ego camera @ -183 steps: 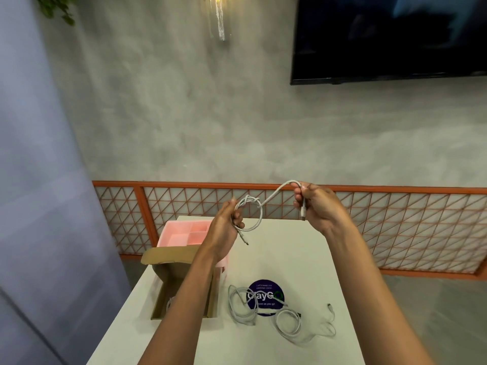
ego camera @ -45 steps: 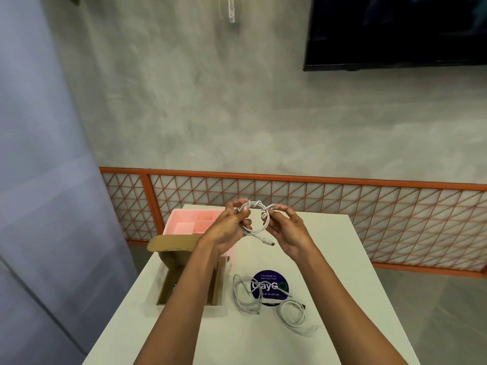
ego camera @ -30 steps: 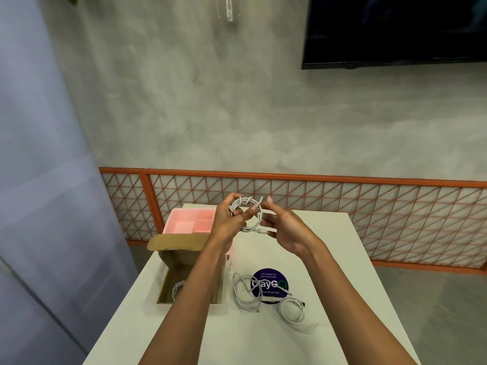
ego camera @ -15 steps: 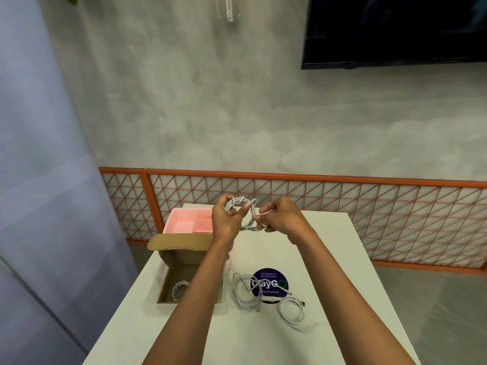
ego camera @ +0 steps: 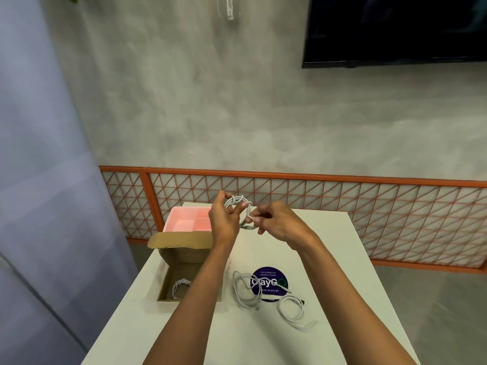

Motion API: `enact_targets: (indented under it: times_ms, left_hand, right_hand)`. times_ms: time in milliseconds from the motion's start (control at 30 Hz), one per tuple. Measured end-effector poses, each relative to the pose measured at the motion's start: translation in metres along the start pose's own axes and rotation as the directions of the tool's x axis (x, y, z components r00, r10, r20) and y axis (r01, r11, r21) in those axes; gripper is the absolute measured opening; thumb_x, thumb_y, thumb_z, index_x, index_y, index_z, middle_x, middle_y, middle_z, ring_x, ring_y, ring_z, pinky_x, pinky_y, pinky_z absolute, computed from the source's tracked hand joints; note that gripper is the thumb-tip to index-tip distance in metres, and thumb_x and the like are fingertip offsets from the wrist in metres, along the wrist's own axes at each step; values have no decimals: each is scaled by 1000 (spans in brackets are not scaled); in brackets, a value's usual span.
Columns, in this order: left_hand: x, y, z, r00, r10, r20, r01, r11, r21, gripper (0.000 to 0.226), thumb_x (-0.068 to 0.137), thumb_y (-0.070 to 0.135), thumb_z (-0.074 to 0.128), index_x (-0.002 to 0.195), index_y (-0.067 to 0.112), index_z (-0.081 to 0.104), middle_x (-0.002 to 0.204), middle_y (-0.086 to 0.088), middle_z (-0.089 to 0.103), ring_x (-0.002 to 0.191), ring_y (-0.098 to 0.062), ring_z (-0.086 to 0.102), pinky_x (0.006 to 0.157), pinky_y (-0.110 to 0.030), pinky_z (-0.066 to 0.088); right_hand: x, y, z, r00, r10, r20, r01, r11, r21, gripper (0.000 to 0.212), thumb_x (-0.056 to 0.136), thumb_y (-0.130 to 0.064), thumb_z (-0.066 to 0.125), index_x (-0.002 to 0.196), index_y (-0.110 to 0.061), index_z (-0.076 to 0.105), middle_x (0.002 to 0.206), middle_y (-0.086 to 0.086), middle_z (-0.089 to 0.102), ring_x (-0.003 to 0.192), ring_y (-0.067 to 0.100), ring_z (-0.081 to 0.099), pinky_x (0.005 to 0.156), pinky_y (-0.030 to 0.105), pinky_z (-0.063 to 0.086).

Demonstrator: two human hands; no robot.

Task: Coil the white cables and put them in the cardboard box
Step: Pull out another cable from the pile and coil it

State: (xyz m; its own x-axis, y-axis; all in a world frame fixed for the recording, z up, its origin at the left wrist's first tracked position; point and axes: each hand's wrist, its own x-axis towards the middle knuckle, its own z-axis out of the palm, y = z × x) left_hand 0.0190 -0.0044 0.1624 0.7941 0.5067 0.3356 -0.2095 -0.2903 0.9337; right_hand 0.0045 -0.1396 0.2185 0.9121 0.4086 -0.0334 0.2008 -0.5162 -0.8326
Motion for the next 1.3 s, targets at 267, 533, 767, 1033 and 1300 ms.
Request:
enact_targets:
  times_ms: [267, 533, 767, 1033, 1300]
  left_hand:
    - [13, 8, -5, 995, -82, 62, 88, 991, -98, 33, 76, 11, 77, 98, 2, 55, 77, 4, 64, 68, -10, 59, 55, -19, 46]
    - [10, 19, -3, 978, -153, 141, 184, 952, -245, 31, 77, 9, 76, 99, 7, 54, 79, -3, 64, 69, -15, 56, 59, -27, 42]
    - [6, 21, -6, 963, -179, 203, 232, 932, -278, 32, 79, 8, 75, 99, 10, 50, 86, -2, 65, 72, -15, 56, 56, -26, 42]
    - [3, 22, -5, 956, -154, 251, 229, 924, -307, 32, 81, 6, 72, 98, 11, 46, 92, -5, 68, 72, -13, 63, 48, -18, 46]
    - [2, 17, -1, 966, -153, 210, 216, 924, -317, 31, 81, 1, 71, 93, 13, 45, 93, -9, 67, 67, -10, 62, 45, -14, 43]
  right_hand:
    - [3, 14, -20, 997, -71, 1, 71, 987, -143, 15, 92, -13, 60, 100, -15, 73, 88, -6, 63, 69, 2, 48, 64, 22, 38]
    - [6, 32, -23, 995, -80, -55, 73, 989, -127, 19, 87, -35, 67, 93, -18, 74, 89, -4, 67, 79, 15, 65, 72, 32, 52]
    - [16, 42, -11, 964, -169, -204, 155, 984, -83, 13, 80, -20, 73, 90, -12, 77, 90, 8, 53, 71, 14, 59, 56, 11, 47]
    - [20, 47, 5, 943, -113, -312, 166, 975, 148, 15, 77, -5, 75, 92, -3, 76, 83, 7, 73, 59, -4, 61, 60, 4, 43]
    - [21, 46, 18, 978, 45, -201, 52, 890, 453, 19, 90, -8, 58, 101, -9, 73, 93, 5, 74, 83, 5, 68, 68, 6, 44]
